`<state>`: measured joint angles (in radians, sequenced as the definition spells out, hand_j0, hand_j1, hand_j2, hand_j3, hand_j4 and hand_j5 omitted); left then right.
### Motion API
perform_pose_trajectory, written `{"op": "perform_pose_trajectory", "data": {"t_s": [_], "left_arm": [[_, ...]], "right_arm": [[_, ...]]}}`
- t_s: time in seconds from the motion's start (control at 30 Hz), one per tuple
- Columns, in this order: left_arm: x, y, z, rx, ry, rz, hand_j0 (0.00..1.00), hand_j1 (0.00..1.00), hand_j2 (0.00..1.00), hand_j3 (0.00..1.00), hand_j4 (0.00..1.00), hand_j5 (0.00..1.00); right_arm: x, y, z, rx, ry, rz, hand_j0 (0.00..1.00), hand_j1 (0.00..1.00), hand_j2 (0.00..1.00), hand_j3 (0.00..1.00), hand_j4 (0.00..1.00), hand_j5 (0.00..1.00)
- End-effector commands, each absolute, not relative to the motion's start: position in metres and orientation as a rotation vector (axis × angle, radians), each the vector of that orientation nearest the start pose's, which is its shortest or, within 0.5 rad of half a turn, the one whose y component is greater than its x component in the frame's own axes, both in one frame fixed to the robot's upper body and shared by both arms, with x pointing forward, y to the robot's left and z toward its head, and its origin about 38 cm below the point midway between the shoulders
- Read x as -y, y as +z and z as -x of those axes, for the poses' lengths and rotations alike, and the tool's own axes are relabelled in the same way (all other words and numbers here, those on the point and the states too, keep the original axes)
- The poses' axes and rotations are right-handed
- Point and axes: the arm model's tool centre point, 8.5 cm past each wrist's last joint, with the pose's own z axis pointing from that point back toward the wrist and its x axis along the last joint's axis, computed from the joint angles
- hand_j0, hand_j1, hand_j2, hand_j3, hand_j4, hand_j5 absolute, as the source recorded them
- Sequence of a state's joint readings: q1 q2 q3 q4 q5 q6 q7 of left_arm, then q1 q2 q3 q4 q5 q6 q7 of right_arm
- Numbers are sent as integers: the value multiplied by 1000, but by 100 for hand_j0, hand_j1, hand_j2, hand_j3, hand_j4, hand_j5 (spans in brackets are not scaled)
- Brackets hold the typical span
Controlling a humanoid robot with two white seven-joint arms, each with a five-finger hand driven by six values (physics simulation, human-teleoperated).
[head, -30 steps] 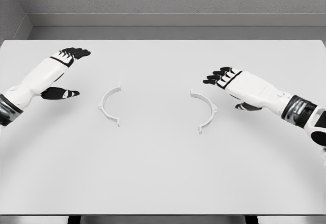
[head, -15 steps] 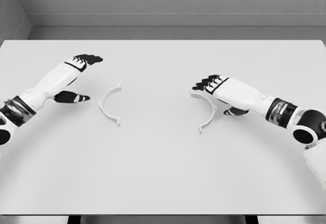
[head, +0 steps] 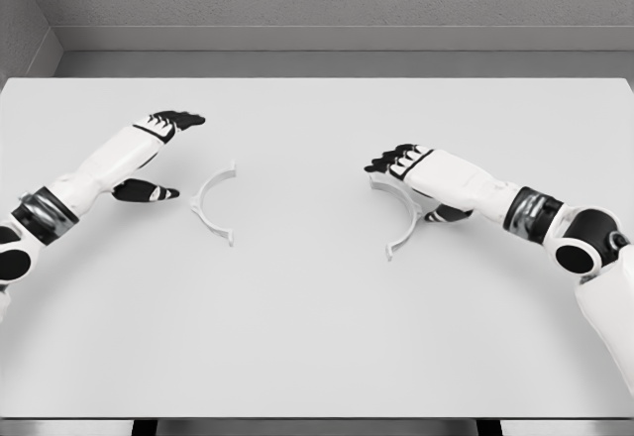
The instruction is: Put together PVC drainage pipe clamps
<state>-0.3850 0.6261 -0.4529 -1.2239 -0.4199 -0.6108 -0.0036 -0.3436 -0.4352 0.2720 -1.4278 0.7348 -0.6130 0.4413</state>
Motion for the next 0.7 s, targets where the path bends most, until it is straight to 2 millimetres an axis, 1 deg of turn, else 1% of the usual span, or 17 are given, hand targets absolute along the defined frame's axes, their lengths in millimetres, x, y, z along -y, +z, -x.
{"op": "perform_pose_trajectory", "data": {"t_s": [0.0,0.1,0.13,0.23,0.27,0.3,0.4,0.53,0.67], "left_arm": [[-319,121,-427,1754,-1414,-437,100,100,100,100,100,100],[-322,118,-427,1731,-1439,-452,100,100,100,100,100,100],[-322,118,-427,1731,-1439,-452,100,100,100,100,100,100],[-324,117,-428,1726,-1436,-457,100,100,100,100,100,100],[-323,118,-429,1728,-1435,-457,100,100,100,100,100,100],[-318,116,-429,1736,-1430,-447,100,100,100,100,100,100],[-317,116,-429,1738,-1428,-444,100,100,100,100,100,100],[-309,115,-430,1753,-1418,-430,100,100,100,100,100,100],[-307,113,-430,1749,-1429,-428,100,100,100,100,100,100]], "right_arm": [[241,132,-418,1579,1859,422,100,100,100,100,100,100],[239,133,-418,1582,1863,422,100,100,100,100,100,100],[231,133,-419,1600,1854,411,100,100,100,100,100,100],[227,132,-419,1598,1866,411,100,100,100,100,100,100],[226,132,-419,1600,1871,410,100,100,100,100,100,100],[223,133,-419,1605,1871,407,100,100,100,100,100,100],[219,132,-420,1588,1893,406,100,100,100,100,100,100],[209,134,-421,1605,1902,395,100,100,100,100,100,100],[200,137,-423,1611,1921,385,100,100,100,100,100,100]]}}
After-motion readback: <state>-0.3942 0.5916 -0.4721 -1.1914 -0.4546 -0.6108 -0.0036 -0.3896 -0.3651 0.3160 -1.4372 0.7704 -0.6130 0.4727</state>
